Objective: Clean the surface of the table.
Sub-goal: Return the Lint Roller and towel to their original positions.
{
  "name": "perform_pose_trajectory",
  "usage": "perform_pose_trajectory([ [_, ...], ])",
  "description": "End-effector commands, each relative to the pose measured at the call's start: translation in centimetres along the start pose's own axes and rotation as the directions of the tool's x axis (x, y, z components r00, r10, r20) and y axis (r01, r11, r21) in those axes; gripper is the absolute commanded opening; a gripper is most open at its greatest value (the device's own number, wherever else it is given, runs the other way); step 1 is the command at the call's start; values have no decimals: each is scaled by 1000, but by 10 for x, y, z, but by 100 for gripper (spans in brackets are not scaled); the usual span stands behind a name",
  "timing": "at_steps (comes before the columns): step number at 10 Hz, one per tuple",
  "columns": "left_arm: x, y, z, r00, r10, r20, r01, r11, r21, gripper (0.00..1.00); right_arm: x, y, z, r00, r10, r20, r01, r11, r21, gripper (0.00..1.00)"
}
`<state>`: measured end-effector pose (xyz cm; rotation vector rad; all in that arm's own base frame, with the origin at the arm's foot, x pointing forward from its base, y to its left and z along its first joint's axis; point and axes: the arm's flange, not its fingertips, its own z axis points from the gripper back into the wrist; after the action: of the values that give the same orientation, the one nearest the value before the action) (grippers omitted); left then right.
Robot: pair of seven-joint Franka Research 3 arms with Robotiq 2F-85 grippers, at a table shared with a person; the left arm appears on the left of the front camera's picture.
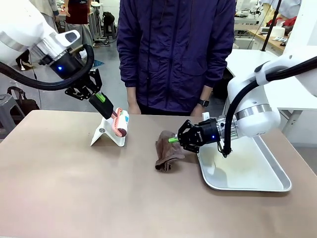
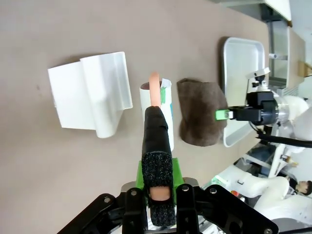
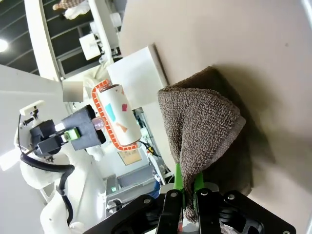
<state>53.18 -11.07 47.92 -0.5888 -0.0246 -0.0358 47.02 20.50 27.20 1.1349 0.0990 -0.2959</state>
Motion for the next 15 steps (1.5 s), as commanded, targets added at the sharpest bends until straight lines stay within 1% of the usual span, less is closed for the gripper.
perform_pose_trajectory([
  [1, 16, -1, -2, 999, 11, -48, -9, 999, 34, 22, 5, 2, -3, 1000, 9, -10, -9, 1000, -5, 7],
  [3, 22, 1, -10, 999, 21, -38, -20, 999, 45, 22, 8, 0, -4, 1000, 0, -4, 0, 1000, 7, 7],
  [6, 27, 7, -22, 999, 28, 23, -29, 996, 81, 22, 12, 1, -5, 1000, -5, -22, 5, 1000, 8, 7],
  [7, 29, 11, -25, 998, 49, 47, -53, 994, 99, 22, 13, 0, -5, 1000, -8, -26, 9, 1000, 8, 7],
  [8, 29, 13, -29, 996, 66, 52, -71, 993, 95, 22, 13, 0, -5, 1000, -13, -24, 14, 1000, 11, 7],
  [9, 29, 14, -32, 995, 92, 40, -96, 991, 92, 22, 14, 0, -5, 1000, -18, -21, 19, 1000, 13, 7],
  [11, 28, 17, -36, 994, 107, 37, -109, 991, 78, 22, 16, -1, -5, 999, -25, -25, 26, 1000, 13, 7],
  [15, 27, 26, -48, 992, 127, 20, -128, 986, 105, 22, 16, -2, -6, 999, -16, -49, 17, 999, 27, 7],
])
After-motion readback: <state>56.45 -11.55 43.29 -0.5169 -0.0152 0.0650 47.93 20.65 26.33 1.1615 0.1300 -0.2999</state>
